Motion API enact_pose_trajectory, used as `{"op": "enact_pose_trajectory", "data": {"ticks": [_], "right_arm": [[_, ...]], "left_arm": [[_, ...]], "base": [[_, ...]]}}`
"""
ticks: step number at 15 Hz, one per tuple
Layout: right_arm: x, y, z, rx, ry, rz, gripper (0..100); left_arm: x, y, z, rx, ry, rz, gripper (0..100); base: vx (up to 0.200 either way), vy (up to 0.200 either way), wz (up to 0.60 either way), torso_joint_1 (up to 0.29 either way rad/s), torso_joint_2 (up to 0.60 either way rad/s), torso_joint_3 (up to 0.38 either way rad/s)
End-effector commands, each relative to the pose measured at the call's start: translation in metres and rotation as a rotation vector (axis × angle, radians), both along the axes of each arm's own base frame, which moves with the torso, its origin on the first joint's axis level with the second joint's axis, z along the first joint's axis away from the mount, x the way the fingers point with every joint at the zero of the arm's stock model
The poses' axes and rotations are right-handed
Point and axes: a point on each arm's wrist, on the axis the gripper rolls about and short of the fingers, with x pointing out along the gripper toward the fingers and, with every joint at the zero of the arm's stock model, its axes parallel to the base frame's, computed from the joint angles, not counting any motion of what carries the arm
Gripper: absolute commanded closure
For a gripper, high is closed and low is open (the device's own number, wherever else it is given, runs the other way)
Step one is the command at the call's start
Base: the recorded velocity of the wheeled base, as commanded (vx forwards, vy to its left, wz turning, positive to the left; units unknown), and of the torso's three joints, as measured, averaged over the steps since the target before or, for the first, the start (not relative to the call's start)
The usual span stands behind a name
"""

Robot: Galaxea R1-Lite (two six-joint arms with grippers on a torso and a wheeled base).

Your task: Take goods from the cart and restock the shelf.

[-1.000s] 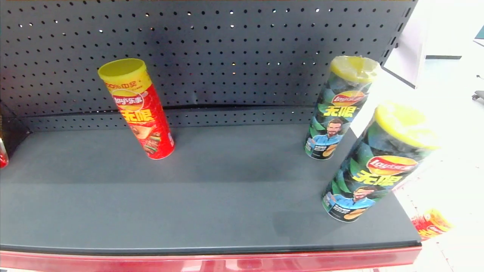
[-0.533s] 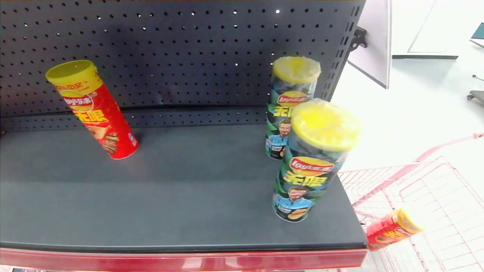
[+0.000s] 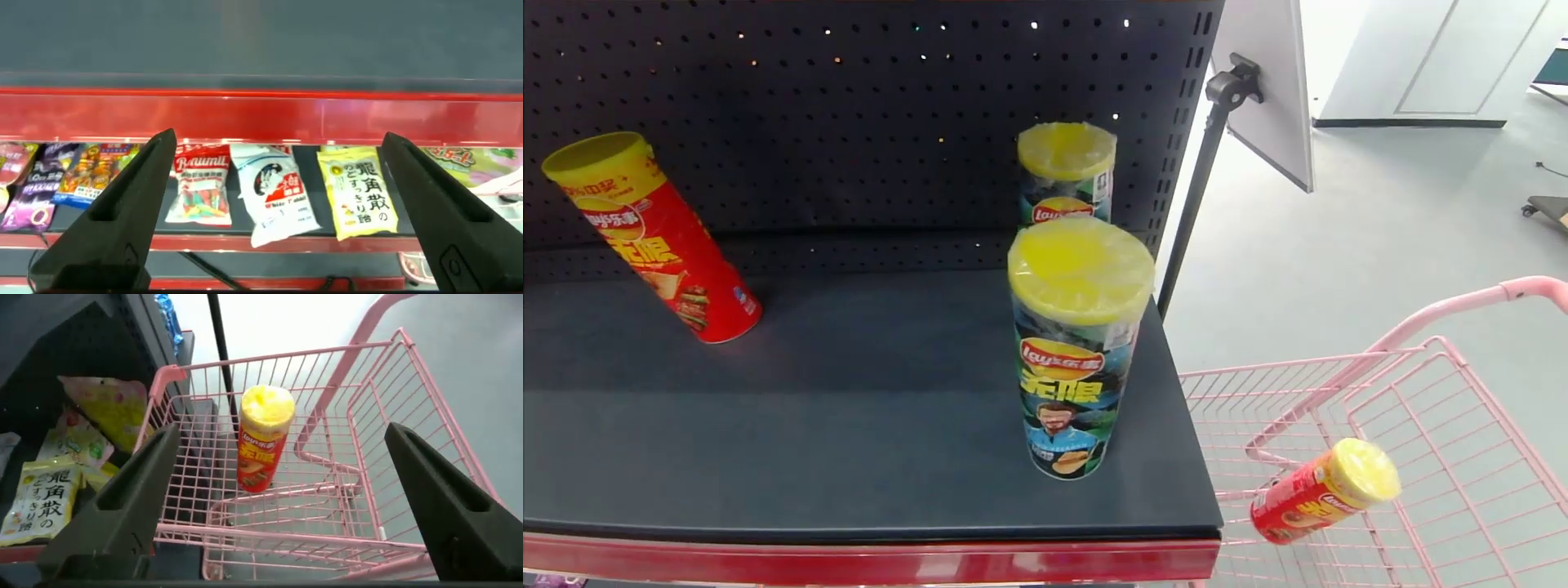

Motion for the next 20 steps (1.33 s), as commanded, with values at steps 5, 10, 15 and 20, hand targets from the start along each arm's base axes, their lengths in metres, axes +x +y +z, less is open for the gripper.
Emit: {"op": "enact_pose_trajectory", "data": {"ticks": [5,10,15,20], "right_arm": [[0.0,0.0,0.0001,0.0,-0.001,0.0,0],[0.0,0.0,0.0001,0.0,-0.001,0.0,0],[0.0,0.0,0.0001,0.0,-0.001,0.0,0],[0.0,0.0,0.0002,0.0,-0.002,0.0,0]], "left_arm": [[0.0001,0.0,-0.0001,-0.003,0.002,0.002,0],[0.0001,0.0,-0.0001,-0.003,0.002,0.002,0],[0.0001,0.0,-0.0001,-0.002,0.002,0.002,0],[0.0001,0.0,-0.0001,-0.002,0.002,0.002,0]], "base": [[-0.08,0.0,0.0,0.001,0.0,0.001],[-0.16,0.0,0.0,-0.002,0.0,0.003],[0.0,0.0,0.0,0.0,0.0,0.0],[0.0,0.0,0.0,0.0,0.0,0.0]]}}
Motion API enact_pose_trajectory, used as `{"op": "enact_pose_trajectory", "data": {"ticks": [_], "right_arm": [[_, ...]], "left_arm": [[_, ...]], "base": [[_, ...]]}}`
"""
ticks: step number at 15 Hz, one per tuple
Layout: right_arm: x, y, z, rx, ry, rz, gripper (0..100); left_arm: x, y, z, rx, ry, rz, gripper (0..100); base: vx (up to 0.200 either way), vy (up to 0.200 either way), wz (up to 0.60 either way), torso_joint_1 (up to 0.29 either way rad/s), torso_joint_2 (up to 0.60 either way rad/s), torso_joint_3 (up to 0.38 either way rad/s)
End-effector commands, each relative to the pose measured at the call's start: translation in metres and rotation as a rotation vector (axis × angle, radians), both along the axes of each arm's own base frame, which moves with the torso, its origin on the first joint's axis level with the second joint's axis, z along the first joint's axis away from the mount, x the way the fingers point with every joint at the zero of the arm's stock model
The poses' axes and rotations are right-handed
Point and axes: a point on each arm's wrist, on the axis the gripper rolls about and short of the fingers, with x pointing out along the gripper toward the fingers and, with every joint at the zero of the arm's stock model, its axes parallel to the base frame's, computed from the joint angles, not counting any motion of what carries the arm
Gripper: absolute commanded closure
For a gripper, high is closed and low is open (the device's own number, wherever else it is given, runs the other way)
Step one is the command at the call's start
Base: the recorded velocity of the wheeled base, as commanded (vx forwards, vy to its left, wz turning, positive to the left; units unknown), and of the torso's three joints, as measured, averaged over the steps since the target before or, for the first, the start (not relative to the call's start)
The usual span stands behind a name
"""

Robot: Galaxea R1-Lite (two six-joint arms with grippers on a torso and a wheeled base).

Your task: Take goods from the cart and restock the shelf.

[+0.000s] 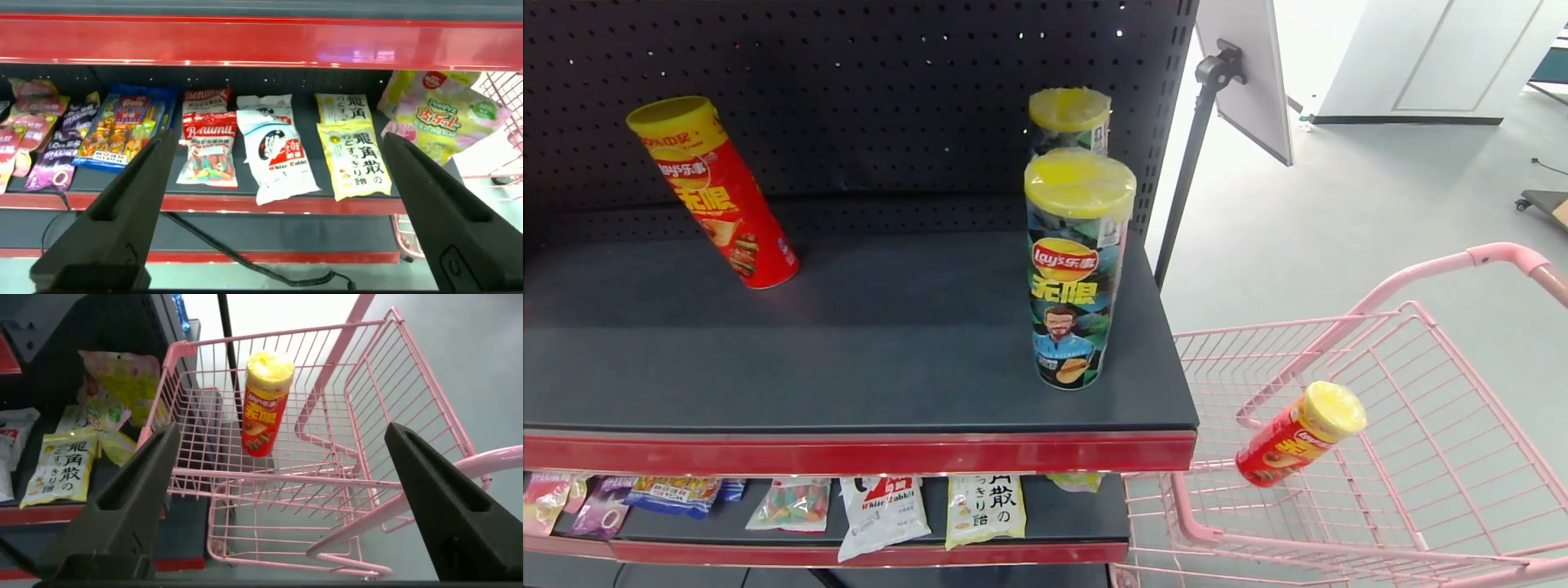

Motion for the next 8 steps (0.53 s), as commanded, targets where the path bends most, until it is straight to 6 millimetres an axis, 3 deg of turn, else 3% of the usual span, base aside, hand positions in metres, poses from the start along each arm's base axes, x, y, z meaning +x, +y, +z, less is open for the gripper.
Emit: {"op": "enact_pose_trajectory", "data": {"ticks": [1,8], "right_arm": [[0.0,0.0,0.0001,0.0,-0.001,0.0,0],[0.0,0.0,0.0001,-0.002,-0.001,0.002,0]], "left_arm": [[0.0001,0.0,0.0,-0.001,0.002,0.001,0],[0.0001,0.0,0.0,-0.001,0.002,0.001,0]], "base": [[0.0,0.0,0.0,0.0,0.0,0.0],[0.0,0.0,0.0,-0.014,0.03,0.018]]}}
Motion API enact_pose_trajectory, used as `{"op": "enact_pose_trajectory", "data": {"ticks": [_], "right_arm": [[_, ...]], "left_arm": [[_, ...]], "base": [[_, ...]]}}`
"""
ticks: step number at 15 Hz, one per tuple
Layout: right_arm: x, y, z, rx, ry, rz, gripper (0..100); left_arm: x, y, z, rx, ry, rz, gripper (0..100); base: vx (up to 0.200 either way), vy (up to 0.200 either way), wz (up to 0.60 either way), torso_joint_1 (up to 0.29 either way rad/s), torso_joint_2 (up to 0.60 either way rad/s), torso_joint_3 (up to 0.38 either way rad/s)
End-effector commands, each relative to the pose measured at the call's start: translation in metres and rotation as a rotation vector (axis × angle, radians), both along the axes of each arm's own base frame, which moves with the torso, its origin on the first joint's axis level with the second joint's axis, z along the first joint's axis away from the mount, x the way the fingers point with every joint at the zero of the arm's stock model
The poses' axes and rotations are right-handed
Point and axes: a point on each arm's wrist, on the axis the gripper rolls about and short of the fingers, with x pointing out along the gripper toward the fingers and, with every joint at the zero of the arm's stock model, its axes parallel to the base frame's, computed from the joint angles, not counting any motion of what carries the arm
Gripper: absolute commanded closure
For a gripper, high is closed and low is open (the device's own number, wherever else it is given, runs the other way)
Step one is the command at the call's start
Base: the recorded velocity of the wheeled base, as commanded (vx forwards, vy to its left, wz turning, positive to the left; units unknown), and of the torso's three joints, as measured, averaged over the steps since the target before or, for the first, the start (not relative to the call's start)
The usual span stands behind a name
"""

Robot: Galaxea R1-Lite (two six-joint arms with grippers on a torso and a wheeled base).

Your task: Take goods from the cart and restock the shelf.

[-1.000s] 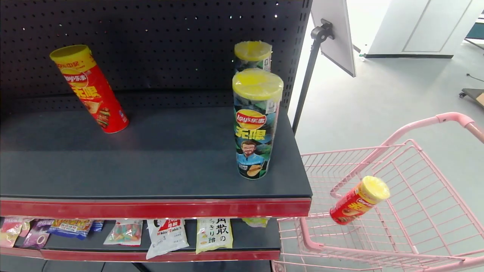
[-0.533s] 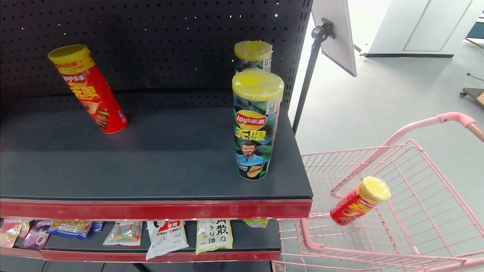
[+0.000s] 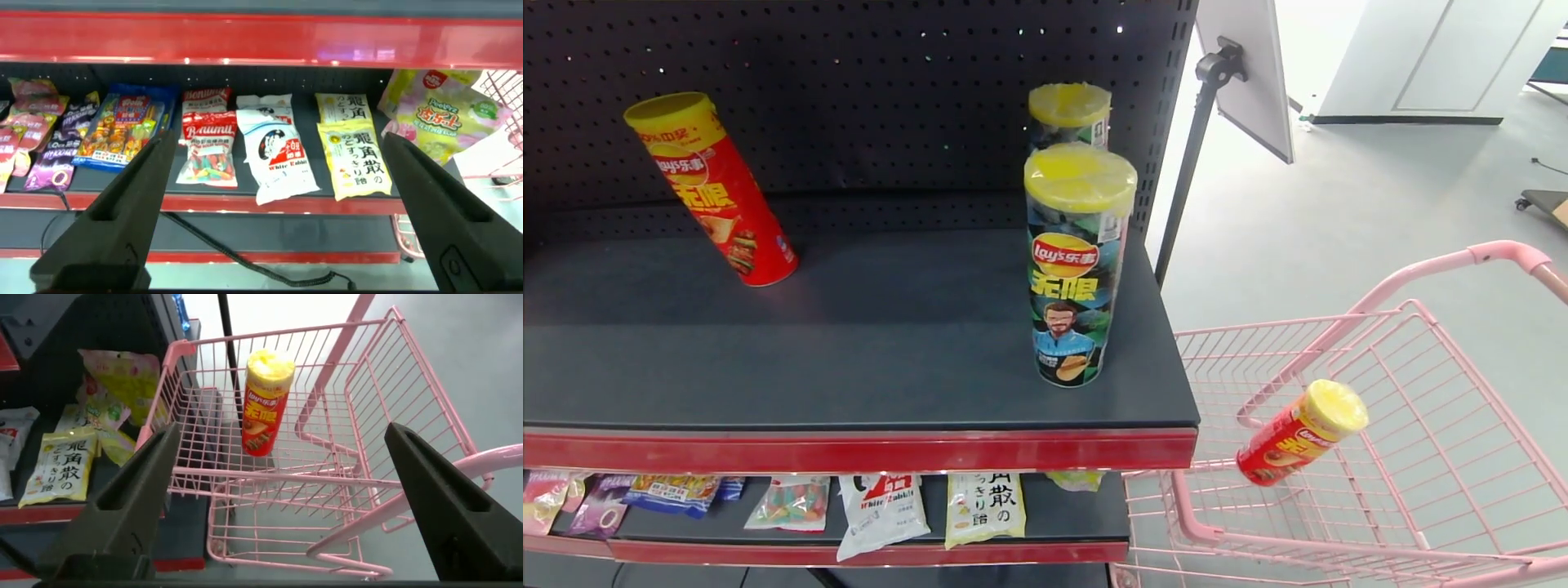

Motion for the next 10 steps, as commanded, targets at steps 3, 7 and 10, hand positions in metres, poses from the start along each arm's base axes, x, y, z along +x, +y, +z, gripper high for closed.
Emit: {"op": "enact_pose_trajectory", "data": {"ticks": [3,7,10], "right_arm": [[0.0,0.0,0.0,0.001,0.0,0.0,0],[0.0,0.0,0.0,0.001,0.0,0.0,0],[0.0,0.0,0.0,0.001,0.0,0.0,0]], "left_arm": [[0.0,0.0,-0.0001,-0.001,0.0,0.0,0],[0.0,0.0,-0.0001,-0.001,0.0,0.0,0],[0.0,0.0,-0.0001,-0.001,0.0,0.0,0]], "base": [[0.0,0.0,0.0,-0.147,0.35,0.191],[0.0,0.0,0.0,-0.165,0.38,0.216],[0.0,0.0,0.0,-0.194,0.48,0.291]]}}
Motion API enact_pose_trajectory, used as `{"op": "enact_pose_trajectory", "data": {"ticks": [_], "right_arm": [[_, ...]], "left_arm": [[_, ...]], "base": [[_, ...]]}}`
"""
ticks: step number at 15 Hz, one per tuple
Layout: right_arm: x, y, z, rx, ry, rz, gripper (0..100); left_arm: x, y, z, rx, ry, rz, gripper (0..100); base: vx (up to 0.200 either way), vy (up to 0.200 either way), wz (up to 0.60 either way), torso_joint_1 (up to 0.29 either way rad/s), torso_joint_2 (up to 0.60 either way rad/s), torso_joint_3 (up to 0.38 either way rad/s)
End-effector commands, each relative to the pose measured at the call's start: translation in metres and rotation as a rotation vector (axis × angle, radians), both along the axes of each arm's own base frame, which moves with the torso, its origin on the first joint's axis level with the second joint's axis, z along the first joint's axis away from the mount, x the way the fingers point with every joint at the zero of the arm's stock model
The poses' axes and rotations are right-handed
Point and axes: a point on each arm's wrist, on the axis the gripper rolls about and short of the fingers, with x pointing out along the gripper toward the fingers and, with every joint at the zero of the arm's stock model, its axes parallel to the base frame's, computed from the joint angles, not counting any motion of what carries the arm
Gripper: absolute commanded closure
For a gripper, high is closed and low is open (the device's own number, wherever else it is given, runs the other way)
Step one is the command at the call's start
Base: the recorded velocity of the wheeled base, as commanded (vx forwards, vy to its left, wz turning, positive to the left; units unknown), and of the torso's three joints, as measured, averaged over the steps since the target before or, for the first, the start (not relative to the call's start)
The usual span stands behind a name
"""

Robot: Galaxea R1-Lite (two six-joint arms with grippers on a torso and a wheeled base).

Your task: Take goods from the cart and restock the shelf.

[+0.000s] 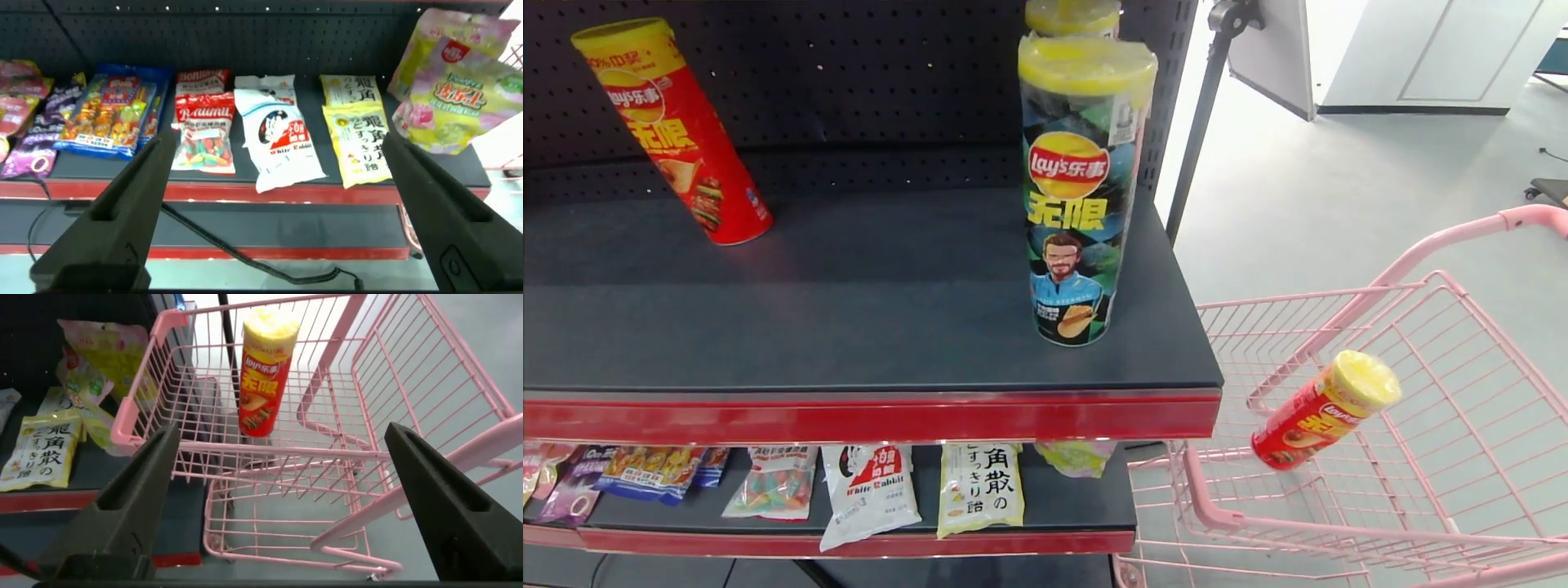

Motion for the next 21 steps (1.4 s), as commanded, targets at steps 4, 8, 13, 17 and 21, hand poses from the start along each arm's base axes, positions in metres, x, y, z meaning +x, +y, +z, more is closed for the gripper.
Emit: {"op": "enact_pose_trajectory", "data": {"ticks": [4,8,13,17,21], "right_arm": [[0.0,0.0,0.0,0.0,-0.002,0.0,0],[0.0,0.0,0.0,0.0,-0.002,0.0,0],[0.0,0.0,0.002,-0.003,-0.02,-0.016,0],[0.052,0.0,0.2,0.038,-0.119,-0.012,0],[0.171,-0.044,0.246,-0.065,0.054,-0.181,0]], "left_arm": [[0.0,0.0,0.0,0.0,0.001,0.0,0],[0.0,0.0,0.0,0.0,0.0,0.0,0],[0.0,0.0,0.0,0.0,0.0,0.0,0],[0.0,0.0,0.0,0.0,0.0,0.0,0],[0.0,0.0,0.0,0.0,0.0,0.0,0]], "base": [[0.0,0.0,0.0,-0.217,0.55,0.327],[0.0,0.0,0.0,-0.12,0.31,0.198],[0.0,0.0,0.0,-0.004,0.01,0.009],[0.0,0.0,0.0,0.0,0.0,0.0],[0.0,0.0,0.0,0.0,0.0,0.0]]}}
